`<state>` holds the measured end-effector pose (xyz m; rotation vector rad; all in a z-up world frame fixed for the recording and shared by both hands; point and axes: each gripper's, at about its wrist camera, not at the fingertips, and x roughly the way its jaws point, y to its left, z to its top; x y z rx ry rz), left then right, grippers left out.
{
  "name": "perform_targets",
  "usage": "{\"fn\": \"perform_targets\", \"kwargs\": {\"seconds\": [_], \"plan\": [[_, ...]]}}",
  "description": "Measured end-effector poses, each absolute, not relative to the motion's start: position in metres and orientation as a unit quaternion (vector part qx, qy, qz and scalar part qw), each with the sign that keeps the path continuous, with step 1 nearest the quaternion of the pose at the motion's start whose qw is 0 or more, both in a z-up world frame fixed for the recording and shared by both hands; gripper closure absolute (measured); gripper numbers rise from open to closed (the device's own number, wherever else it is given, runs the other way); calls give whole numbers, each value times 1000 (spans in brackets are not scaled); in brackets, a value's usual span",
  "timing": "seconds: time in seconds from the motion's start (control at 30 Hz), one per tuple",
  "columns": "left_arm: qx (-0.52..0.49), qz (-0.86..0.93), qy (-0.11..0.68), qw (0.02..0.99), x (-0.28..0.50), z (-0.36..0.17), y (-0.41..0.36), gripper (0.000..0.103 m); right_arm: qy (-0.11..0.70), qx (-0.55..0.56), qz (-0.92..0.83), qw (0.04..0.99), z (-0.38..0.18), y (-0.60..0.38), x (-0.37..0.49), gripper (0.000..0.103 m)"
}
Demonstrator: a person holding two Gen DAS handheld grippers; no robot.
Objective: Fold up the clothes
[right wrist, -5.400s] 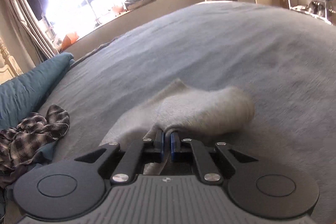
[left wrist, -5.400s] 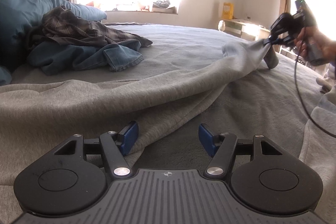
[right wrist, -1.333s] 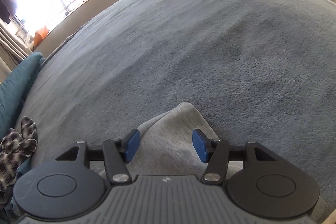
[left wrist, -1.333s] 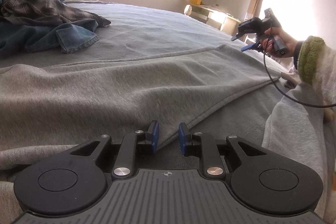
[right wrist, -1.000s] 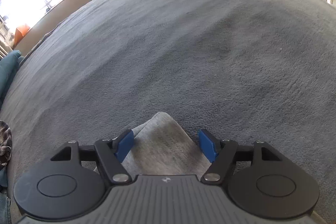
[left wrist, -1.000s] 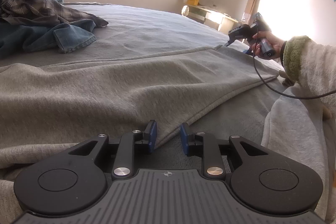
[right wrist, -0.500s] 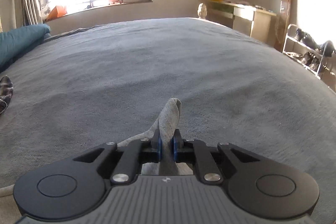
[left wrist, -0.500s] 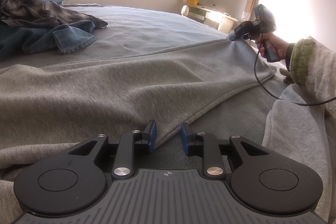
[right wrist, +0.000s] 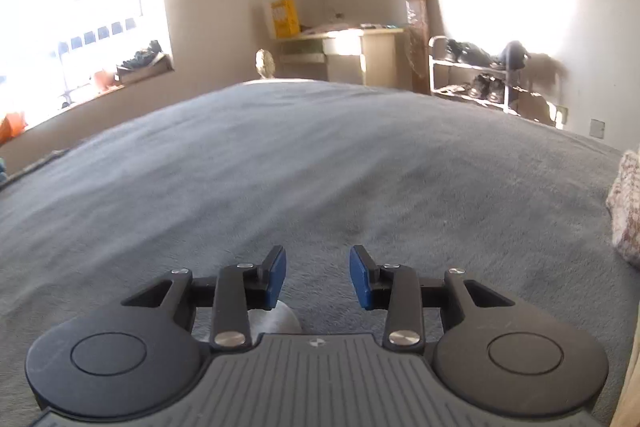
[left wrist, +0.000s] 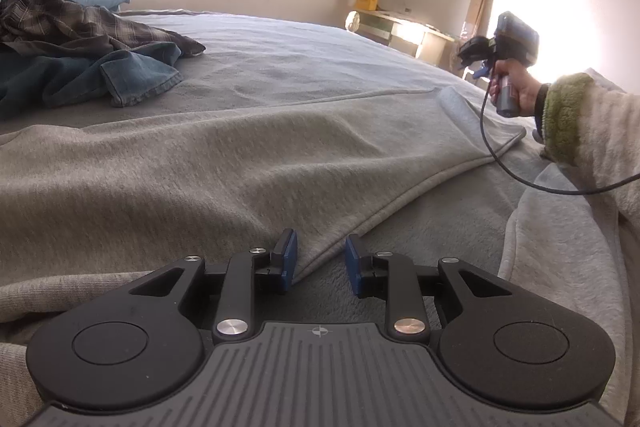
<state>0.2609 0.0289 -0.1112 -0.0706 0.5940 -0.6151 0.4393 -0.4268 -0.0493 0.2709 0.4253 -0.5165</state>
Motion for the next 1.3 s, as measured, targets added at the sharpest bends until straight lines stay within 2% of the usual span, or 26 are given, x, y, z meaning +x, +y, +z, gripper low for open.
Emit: {"fn": "perform_targets", "kwargs": {"seconds": [0.1, 0.2, 0.43, 0.6, 0.83, 0.97, 1.03, 1.07, 1.1, 1.17, 1.3], "plan": [[-56, -303, 282, 908, 254, -100, 38, 76, 189, 107, -132, 967, -15, -369, 422, 65], [-49, -280, 288, 914, 246, -90, 49, 74, 217, 64, 57, 972, 5, -279, 406, 65], [-109, -202, 315, 921, 256, -91, 104, 74, 257, -171, 367, 878, -18, -24, 359, 63], [-159, -204, 349, 901, 265, -106, 131, 74, 299, -197, 450, 818, -47, 76, 382, 51], [-143, -217, 335, 906, 255, -107, 131, 74, 388, -134, 510, 756, -84, 145, 444, 45], [-157, -223, 335, 902, 256, -108, 134, 74, 407, -176, 524, 727, -103, 160, 443, 41], [-162, -225, 334, 901, 256, -108, 135, 74, 400, -197, 523, 726, -102, 161, 434, 49], [-163, -225, 334, 901, 257, -109, 135, 74, 395, -206, 522, 728, -100, 161, 429, 66], [-164, -225, 334, 901, 257, -109, 135, 74, 385, -220, 520, 730, -97, 162, 423, 87], [-165, -225, 333, 900, 258, -109, 134, 74, 343, -269, 514, 739, -91, 167, 404, 96], [-164, -224, 333, 901, 258, -109, 133, 74, 271, -333, 479, 766, -86, 173, 393, 97]]}}
